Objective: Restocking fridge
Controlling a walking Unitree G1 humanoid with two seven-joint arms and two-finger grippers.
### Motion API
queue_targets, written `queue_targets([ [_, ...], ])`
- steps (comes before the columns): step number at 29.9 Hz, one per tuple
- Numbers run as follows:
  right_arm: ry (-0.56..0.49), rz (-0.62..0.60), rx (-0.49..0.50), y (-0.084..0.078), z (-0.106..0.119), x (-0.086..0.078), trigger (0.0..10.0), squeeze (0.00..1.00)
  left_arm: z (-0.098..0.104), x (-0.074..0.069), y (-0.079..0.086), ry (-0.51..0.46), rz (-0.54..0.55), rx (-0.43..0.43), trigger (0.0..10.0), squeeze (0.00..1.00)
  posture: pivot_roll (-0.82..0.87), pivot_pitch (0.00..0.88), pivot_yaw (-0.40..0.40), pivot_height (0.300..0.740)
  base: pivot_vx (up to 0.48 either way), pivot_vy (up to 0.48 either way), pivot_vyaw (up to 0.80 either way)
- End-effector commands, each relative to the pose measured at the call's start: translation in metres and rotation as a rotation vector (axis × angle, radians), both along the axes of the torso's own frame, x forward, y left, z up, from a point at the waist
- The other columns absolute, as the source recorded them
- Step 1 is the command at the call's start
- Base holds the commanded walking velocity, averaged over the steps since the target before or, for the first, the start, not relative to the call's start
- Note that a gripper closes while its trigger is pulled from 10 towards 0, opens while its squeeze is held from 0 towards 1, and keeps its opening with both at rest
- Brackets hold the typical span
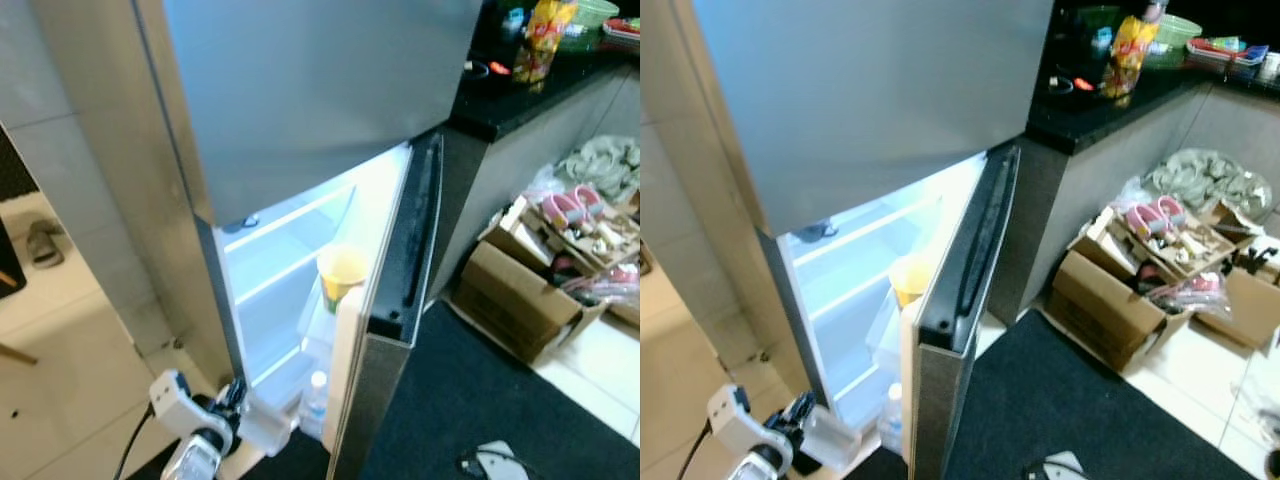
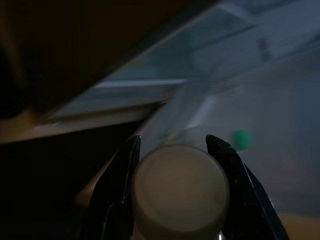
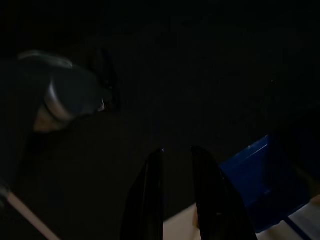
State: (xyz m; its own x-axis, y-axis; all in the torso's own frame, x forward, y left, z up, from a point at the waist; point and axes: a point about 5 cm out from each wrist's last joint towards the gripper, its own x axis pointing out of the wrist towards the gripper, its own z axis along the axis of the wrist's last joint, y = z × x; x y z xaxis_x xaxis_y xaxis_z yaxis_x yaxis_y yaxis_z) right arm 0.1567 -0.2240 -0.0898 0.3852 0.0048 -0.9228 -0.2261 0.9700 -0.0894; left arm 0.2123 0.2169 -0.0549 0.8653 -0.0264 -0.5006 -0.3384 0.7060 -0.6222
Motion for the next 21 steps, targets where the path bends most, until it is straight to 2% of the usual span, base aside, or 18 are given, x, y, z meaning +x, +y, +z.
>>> queue_targets([
  [1, 0.015, -0.003, -0.01, -0.001, -0.002, -0.005, 10.0, 0.0, -0.004, -0.004, -0.001, 0.04, -0.017, 0.022, 10.0, 0.0, -0.03, 0.0, 0.003, 0.74, 0.0, 0.0, -0.79],
  [7, 0.021, -0.009, -0.018, 0.0, -0.003, -0.007, 10.0, 0.0, -0.006, -0.006, -0.003, 0.075, -0.031, 0.05, 10.0, 0.0, -0.03, 0.0, 0.004, 0.74, 0.0, 0.0, -0.79],
  [12, 0.01, -0.012, -0.02, 0.003, -0.002, -0.002, 10.0, 0.0, -0.006, -0.005, -0.005, 0.082, -0.054, 0.069, 10.0, 0.0, -0.03, 0.0, 0.004, 0.74, 0.0, 0.0, 0.0],
  [17, 0.008, -0.01, -0.02, 0.005, -0.002, -0.001, 10.0, 0.0, -0.006, -0.005, -0.009, 0.074, -0.074, 0.048, 10.0, 0.0, -0.03, 0.0, 0.005, 0.74, 0.0, 0.0, 0.0],
  [21, 0.006, -0.008, -0.021, 0.007, -0.002, 0.0, 10.0, 0.0, -0.007, -0.005, -0.012, 0.08, -0.091, 0.052, 10.0, 0.0, -0.03, 0.0, 0.005, 0.74, 0.0, -0.473, 0.0],
])
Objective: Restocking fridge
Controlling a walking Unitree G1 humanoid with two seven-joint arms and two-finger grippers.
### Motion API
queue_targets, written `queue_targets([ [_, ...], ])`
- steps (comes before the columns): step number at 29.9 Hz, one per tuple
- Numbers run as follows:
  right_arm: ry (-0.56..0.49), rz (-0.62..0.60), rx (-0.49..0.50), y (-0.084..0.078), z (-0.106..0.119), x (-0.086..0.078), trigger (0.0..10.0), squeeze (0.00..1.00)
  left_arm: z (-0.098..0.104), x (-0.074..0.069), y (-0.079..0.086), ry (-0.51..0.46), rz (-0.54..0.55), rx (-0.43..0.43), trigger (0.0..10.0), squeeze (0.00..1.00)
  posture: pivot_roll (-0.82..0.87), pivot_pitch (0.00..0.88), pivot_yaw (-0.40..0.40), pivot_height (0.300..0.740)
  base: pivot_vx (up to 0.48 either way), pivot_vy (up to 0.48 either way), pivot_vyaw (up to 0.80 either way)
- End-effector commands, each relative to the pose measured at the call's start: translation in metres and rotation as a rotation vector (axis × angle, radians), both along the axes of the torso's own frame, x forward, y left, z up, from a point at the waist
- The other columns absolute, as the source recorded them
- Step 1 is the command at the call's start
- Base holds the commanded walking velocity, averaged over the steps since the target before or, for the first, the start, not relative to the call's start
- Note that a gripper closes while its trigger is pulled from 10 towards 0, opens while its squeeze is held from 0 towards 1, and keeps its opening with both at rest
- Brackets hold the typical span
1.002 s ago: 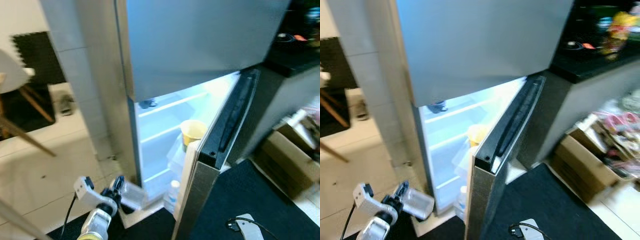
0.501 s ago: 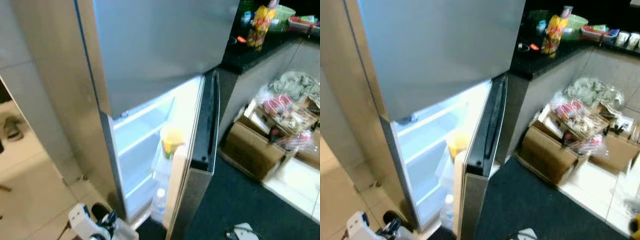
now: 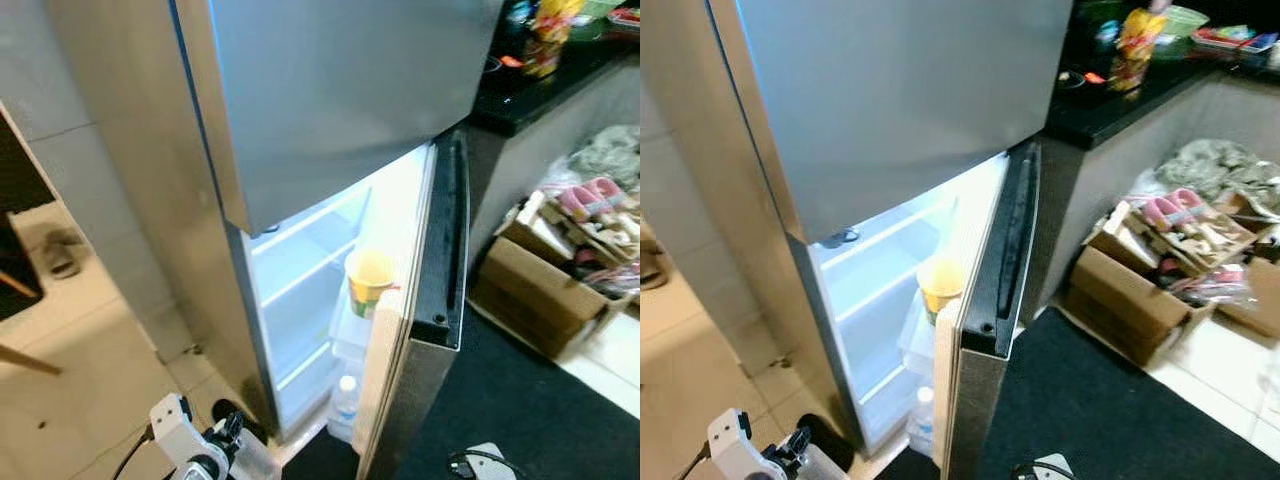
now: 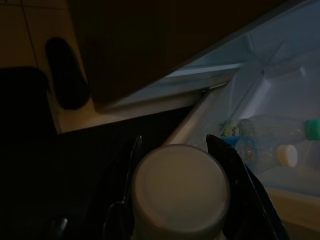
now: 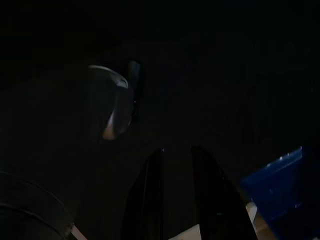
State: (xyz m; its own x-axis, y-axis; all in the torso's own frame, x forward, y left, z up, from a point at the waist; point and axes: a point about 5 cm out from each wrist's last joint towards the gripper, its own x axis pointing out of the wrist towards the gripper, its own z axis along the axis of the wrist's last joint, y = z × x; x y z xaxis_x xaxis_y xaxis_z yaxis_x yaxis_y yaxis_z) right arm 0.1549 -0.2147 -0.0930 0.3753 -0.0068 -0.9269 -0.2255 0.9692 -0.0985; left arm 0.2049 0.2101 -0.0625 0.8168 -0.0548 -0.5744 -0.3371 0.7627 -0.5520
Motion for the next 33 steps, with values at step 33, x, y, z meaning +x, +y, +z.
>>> queue_targets([
  [33, 0.007, 0.004, -0.019, -0.016, 0.0, -0.01, 10.0, 0.0, 0.133, 0.134, -0.011, -0.74, 0.189, -0.315, 10.0, 0.0, -0.03, 0.0, 0.006, 0.74, 0.0, 0.0, 0.0],
])
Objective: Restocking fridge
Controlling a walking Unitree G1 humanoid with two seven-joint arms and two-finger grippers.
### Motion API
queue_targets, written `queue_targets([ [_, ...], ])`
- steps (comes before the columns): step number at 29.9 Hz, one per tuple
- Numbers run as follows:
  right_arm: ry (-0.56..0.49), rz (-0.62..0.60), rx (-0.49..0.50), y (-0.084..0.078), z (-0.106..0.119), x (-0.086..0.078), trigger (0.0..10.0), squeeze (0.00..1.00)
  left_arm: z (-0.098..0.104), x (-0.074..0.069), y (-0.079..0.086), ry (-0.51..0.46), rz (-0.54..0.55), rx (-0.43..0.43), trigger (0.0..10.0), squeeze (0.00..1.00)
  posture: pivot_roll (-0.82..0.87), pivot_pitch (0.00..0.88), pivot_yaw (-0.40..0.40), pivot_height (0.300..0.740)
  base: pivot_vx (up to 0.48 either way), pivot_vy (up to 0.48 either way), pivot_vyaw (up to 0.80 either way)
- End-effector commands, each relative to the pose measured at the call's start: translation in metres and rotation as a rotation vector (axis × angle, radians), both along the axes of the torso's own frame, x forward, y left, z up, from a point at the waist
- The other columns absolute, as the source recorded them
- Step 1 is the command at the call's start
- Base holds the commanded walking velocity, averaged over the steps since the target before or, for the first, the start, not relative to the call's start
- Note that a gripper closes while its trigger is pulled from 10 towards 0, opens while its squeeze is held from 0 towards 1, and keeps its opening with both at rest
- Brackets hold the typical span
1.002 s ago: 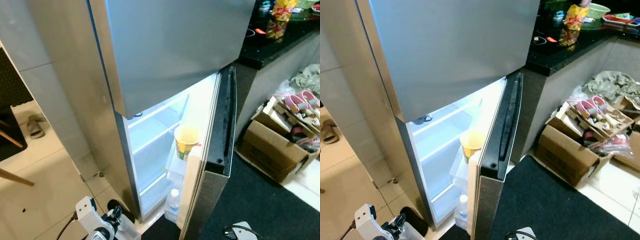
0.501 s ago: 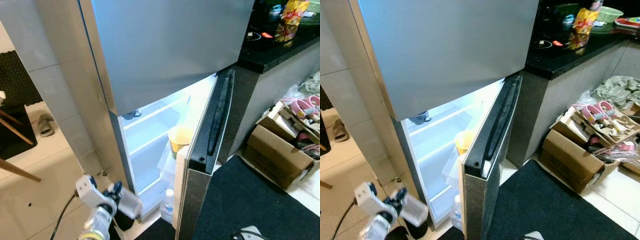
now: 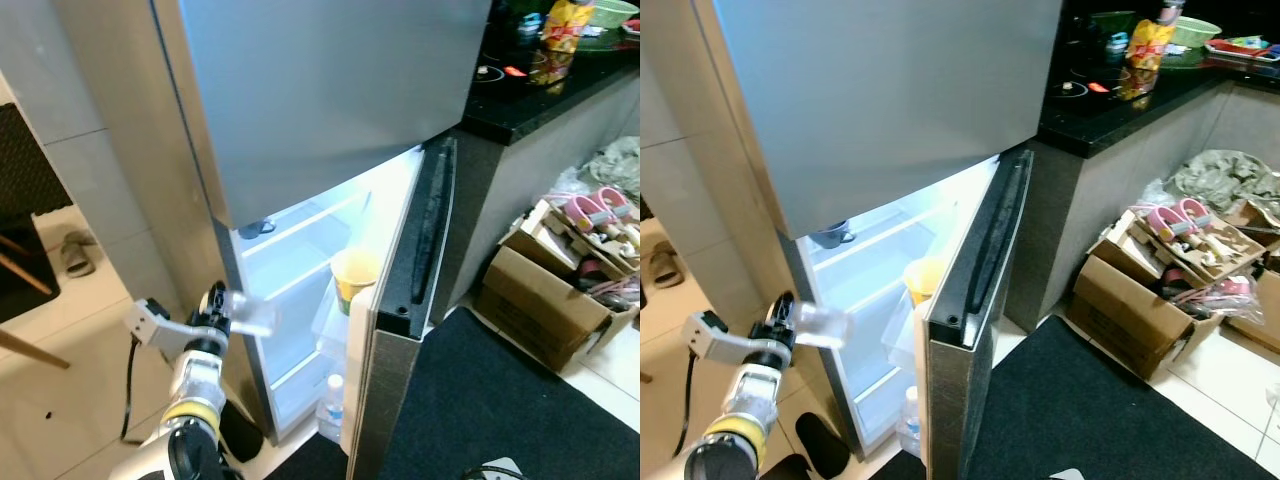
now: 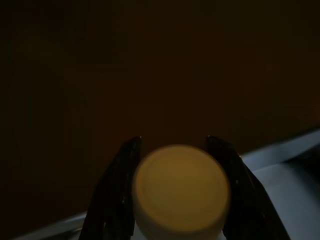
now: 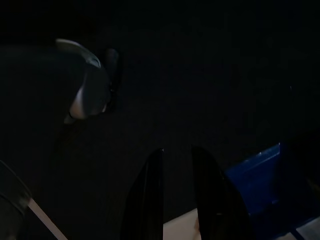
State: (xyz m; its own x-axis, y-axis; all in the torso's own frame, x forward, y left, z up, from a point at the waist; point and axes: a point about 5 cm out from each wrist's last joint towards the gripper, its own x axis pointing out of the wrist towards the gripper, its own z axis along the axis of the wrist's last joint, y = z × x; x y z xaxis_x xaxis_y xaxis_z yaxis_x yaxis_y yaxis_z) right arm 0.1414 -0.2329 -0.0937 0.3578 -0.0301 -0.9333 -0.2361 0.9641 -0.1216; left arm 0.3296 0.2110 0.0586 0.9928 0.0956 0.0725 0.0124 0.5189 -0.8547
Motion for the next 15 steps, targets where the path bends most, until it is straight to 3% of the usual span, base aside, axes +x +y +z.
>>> queue_targets([
  [1, -0.014, -0.003, 0.012, 0.005, 0.001, 0.005, 10.0, 0.0, 0.012, 0.012, -0.027, -0.073, -0.1, -0.023, 10.0, 0.0, -0.03, 0.0, 0.006, 0.74, 0.0, 0.0, 0.0],
  [2, -0.016, -0.002, 0.014, 0.007, 0.001, 0.007, 10.0, 0.0, 0.012, 0.013, -0.04, -0.079, -0.153, -0.019, 10.0, 0.0, -0.03, 0.0, 0.006, 0.74, 0.0, 0.0, 0.0],
  [4, -0.017, -0.002, 0.015, 0.008, 0.001, 0.007, 10.0, 0.0, 0.012, 0.013, -0.049, -0.083, -0.187, -0.016, 10.0, 0.0, -0.03, 0.0, 0.006, 0.74, 0.0, 0.0, 0.0],
  [6, -0.02, -0.002, 0.019, 0.012, 0.001, 0.009, 10.0, 0.0, 0.008, 0.011, -0.072, -0.073, -0.288, 0.013, 10.0, 0.0, -0.04, 0.0, 0.008, 0.74, 0.0, 0.0, 0.0],
  [7, -0.02, -0.002, 0.019, 0.012, 0.001, 0.009, 10.0, 0.0, 0.008, 0.011, -0.072, -0.073, -0.288, 0.013, 10.0, 0.0, -0.04, 0.0, 0.008, 0.74, 0.0, 0.0, 0.0],
  [10, -0.02, -0.005, 0.021, 0.013, 0.0, 0.009, 10.0, 0.0, 0.0, 0.004, -0.096, -0.048, -0.408, 0.079, 10.0, 0.0, -0.04, 0.0, 0.007, 0.74, 0.0, 0.0, 0.0],
  [15, -0.019, -0.009, 0.021, 0.012, 0.0, 0.008, 10.0, 0.0, -0.011, -0.005, -0.103, -0.011, -0.453, 0.14, 10.0, 0.0, -0.04, 0.0, 0.01, 0.74, 0.0, 0.0, 0.0],
])
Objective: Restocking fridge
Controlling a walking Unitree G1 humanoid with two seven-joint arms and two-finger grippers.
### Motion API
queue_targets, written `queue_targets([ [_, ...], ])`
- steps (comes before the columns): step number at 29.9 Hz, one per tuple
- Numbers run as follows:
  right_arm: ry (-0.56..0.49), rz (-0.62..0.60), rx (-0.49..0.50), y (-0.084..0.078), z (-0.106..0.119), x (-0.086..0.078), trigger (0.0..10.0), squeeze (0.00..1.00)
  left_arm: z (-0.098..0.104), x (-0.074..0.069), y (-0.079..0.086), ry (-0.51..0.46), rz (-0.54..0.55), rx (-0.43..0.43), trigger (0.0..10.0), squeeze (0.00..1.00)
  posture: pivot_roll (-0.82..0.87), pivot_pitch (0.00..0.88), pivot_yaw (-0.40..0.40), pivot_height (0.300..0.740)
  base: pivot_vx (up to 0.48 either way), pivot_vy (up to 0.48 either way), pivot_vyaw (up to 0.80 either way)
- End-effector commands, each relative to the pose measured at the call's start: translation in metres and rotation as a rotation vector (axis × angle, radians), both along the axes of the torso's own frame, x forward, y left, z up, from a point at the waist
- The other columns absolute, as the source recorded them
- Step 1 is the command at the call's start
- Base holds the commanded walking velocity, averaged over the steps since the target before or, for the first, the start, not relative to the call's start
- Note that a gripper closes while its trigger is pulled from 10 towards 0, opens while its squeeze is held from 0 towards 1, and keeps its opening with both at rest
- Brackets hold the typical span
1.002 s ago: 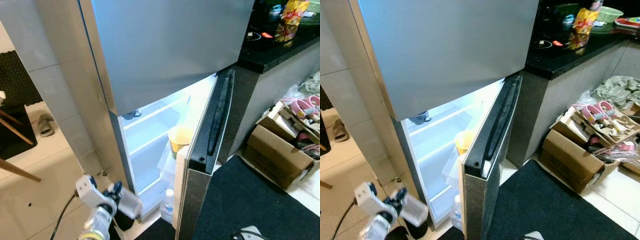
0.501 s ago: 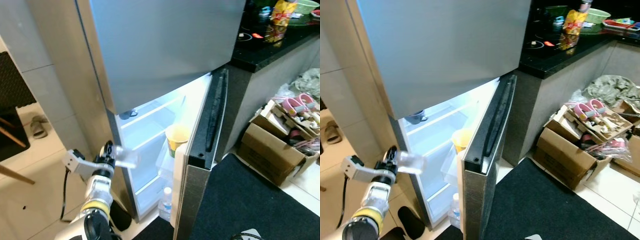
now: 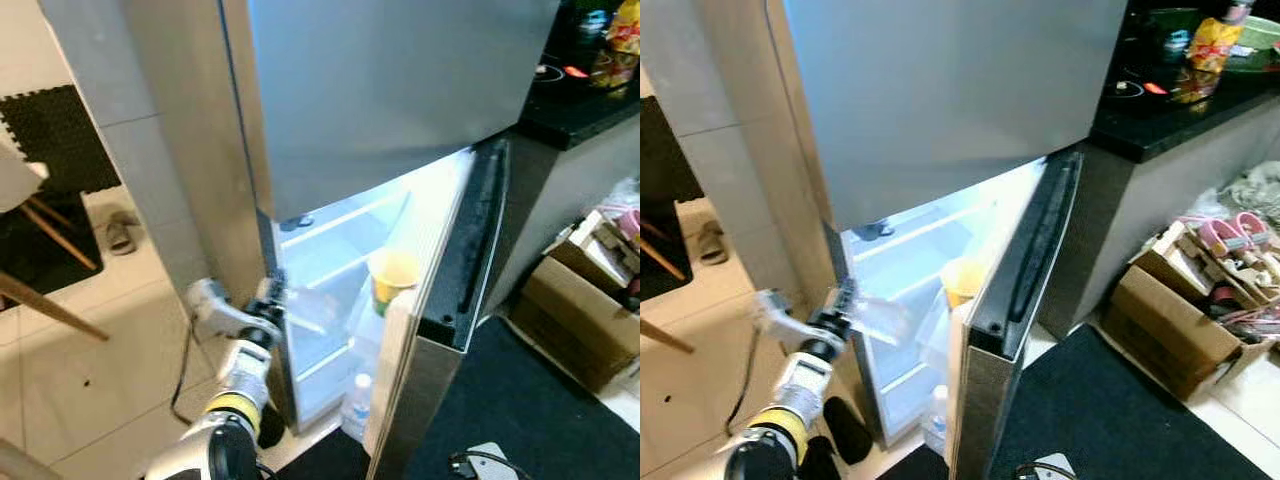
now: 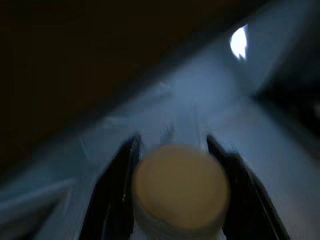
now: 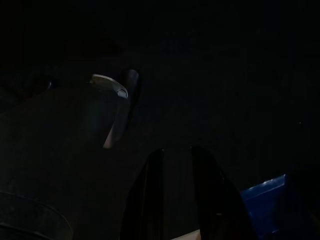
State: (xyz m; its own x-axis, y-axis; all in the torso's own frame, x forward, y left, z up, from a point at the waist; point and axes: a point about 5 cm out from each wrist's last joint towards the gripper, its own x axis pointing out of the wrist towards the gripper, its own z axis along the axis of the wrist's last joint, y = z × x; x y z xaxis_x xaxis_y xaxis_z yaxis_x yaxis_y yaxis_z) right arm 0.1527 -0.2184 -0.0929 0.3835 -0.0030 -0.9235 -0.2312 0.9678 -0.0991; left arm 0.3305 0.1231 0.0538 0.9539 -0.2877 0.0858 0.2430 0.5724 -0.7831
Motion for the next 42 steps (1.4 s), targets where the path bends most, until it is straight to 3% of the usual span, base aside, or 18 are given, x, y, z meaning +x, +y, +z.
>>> queue_targets([
  [1, 0.009, -0.007, -0.008, -0.002, -0.001, -0.003, 10.0, 0.0, -0.006, -0.005, -0.015, 0.016, -0.073, 0.02, 10.0, 0.0, -0.04, 0.0, 0.01, 0.74, 0.0, 0.0, 0.0],
  [8, 0.009, -0.01, -0.007, -0.003, -0.001, -0.003, 10.0, 0.0, -0.011, -0.009, -0.014, 0.038, -0.058, 0.035, 10.0, 0.0, -0.04, 0.0, 0.009, 0.74, 0.0, 0.0, 0.0],
  [12, 0.009, -0.011, -0.008, -0.003, -0.001, -0.004, 10.0, 0.0, -0.014, -0.011, -0.023, 0.066, -0.072, 0.003, 10.0, 0.0, -0.04, 0.0, 0.007, 0.74, 0.0, 0.0, 0.0],
  [16, 0.009, -0.008, -0.009, -0.003, -0.001, -0.004, 10.0, 0.0, -0.004, -0.008, -0.051, 0.045, -0.159, -0.072, 10.0, 0.0, -0.04, 0.0, 0.006, 0.74, 0.0, 0.0, 0.0],
  [17, 0.009, -0.008, -0.009, -0.003, -0.001, -0.004, 10.0, 0.0, -0.004, -0.008, -0.051, 0.045, -0.159, -0.072, 10.0, 0.0, -0.04, 0.0, 0.006, 0.74, 0.0, 0.0, 0.0],
  [18, 0.009, -0.006, -0.009, -0.003, -0.001, -0.004, 10.0, 0.0, 0.005, -0.007, -0.069, 0.001, -0.237, -0.098, 10.0, 0.0, -0.04, 0.0, 0.007, 0.74, 0.0, 0.0, 0.0],
  [23, 0.009, -0.005, -0.009, -0.003, -0.001, -0.004, 10.0, 0.0, 0.013, -0.006, -0.079, -0.045, -0.287, -0.12, 10.0, 0.0, -0.05, 0.0, 0.011, 0.74, 0.0, 0.0, 0.0],
  [27, 0.011, -0.009, -0.006, -0.003, -0.001, -0.004, 10.0, 0.0, 0.007, -0.005, -0.062, -0.025, -0.228, -0.113, 10.0, 0.0, -0.04, 0.0, 0.011, 0.74, 0.0, 0.0, 0.0],
  [28, 0.011, -0.012, -0.004, -0.003, -0.001, -0.005, 10.0, 0.0, 0.001, -0.006, -0.044, -0.007, -0.177, -0.098, 10.0, 0.0, -0.04, 0.0, 0.014, 0.74, 0.0, 0.0, 0.0],
  [32, 0.018, -0.008, -0.007, -0.002, -0.002, -0.005, 10.0, 0.0, -0.006, -0.008, -0.022, 0.012, -0.119, -0.07, 10.0, 0.0, -0.04, 0.0, 0.014, 0.74, 0.0, 0.0, 0.0],
  [34, 0.029, -0.004, -0.01, -0.003, -0.002, -0.007, 10.0, 0.0, -0.02, -0.015, 0.01, 0.071, -0.03, -0.01, 10.0, 0.0, -0.04, 0.0, 0.014, 0.74, 0.0, 0.0, -0.77],
  [38, 0.031, -0.003, -0.011, -0.003, -0.002, -0.007, 10.0, 0.0, -0.024, -0.018, 0.017, 0.093, -0.01, 0.008, 10.0, 0.0, -0.03, 0.0, 0.012, 0.74, 0.0, 0.0, -0.76],
  [39, 0.033, -0.002, -0.012, -0.003, -0.002, -0.007, 10.0, 0.0, -0.037, -0.028, 0.035, 0.162, 0.035, 0.062, 10.0, 0.0, -0.03, 0.0, 0.012, 0.74, 0.0, 0.0, -0.76],
  [42, 0.036, -0.001, -0.015, -0.004, -0.002, -0.008, 10.0, 0.0, -0.045, -0.035, 0.046, 0.21, 0.073, 0.078, 10.0, 0.0, -0.03, 0.0, 0.01, 0.74, 0.0, 0.0, -0.76],
])
